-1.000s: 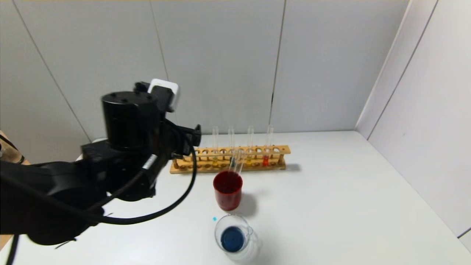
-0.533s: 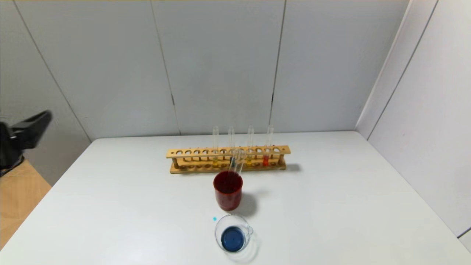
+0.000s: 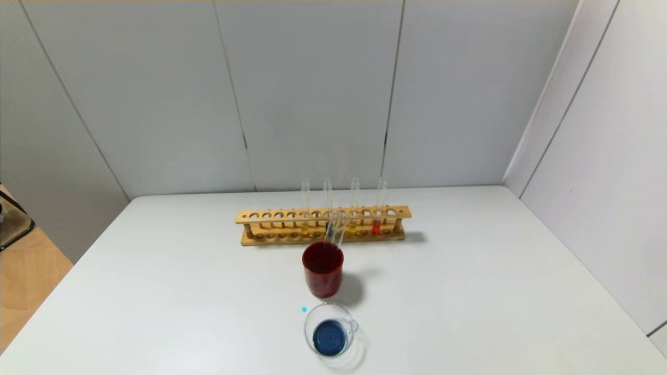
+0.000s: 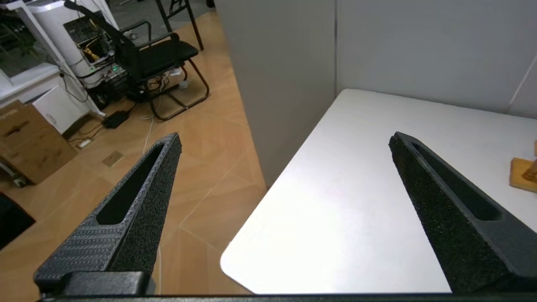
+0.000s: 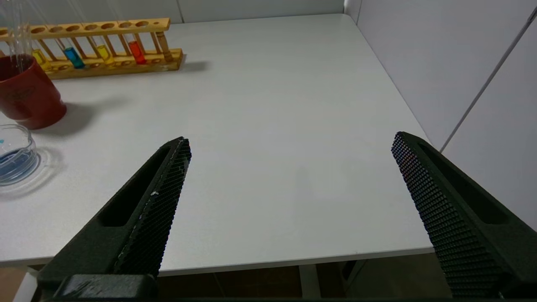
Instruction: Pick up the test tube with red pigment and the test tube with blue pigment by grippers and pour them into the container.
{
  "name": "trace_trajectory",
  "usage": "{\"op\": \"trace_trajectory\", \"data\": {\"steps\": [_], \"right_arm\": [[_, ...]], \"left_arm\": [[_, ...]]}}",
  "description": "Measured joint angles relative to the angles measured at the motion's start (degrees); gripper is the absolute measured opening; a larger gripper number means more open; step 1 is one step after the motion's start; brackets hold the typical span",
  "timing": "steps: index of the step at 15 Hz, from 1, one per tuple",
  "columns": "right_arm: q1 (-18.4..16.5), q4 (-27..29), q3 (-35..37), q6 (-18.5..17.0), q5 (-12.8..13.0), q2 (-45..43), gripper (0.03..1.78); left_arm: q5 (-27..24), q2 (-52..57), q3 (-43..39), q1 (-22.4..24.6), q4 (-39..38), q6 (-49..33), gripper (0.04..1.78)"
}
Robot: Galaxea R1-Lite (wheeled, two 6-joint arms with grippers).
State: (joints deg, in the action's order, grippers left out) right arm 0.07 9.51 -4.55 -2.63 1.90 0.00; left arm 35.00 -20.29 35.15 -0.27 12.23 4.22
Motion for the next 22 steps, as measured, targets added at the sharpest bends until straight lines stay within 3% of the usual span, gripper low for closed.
{"op": "trace_trajectory", "data": {"steps": [6,12,14,19,22], "right_arm": [[0.0,0.0,0.0,0.0,0.0,0.0,1.75],[0.0,0.0,0.0,0.0,0.0,0.0,1.75],[0.0,0.0,0.0,0.0,0.0,0.0,1.75],[0.0,0.0,0.0,0.0,0.0,0.0,1.75],[0.0,0.0,0.0,0.0,0.0,0.0,1.75]], "left_arm": [[-14.1,15.5,-5.9,0.7,-0.7,-3.9,1.75],[-26.1,20.2,-28.7,0.2,-20.2,-6.2,1.75],[-29.2,20.3,-33.4,0.2,-23.6,-6.9,1.75],[-34.9,20.4,-34.9,0.2,-13.8,-5.0,1.75],[-35.0,20.3,-34.4,0.4,-10.9,-2.8,1.75]]}}
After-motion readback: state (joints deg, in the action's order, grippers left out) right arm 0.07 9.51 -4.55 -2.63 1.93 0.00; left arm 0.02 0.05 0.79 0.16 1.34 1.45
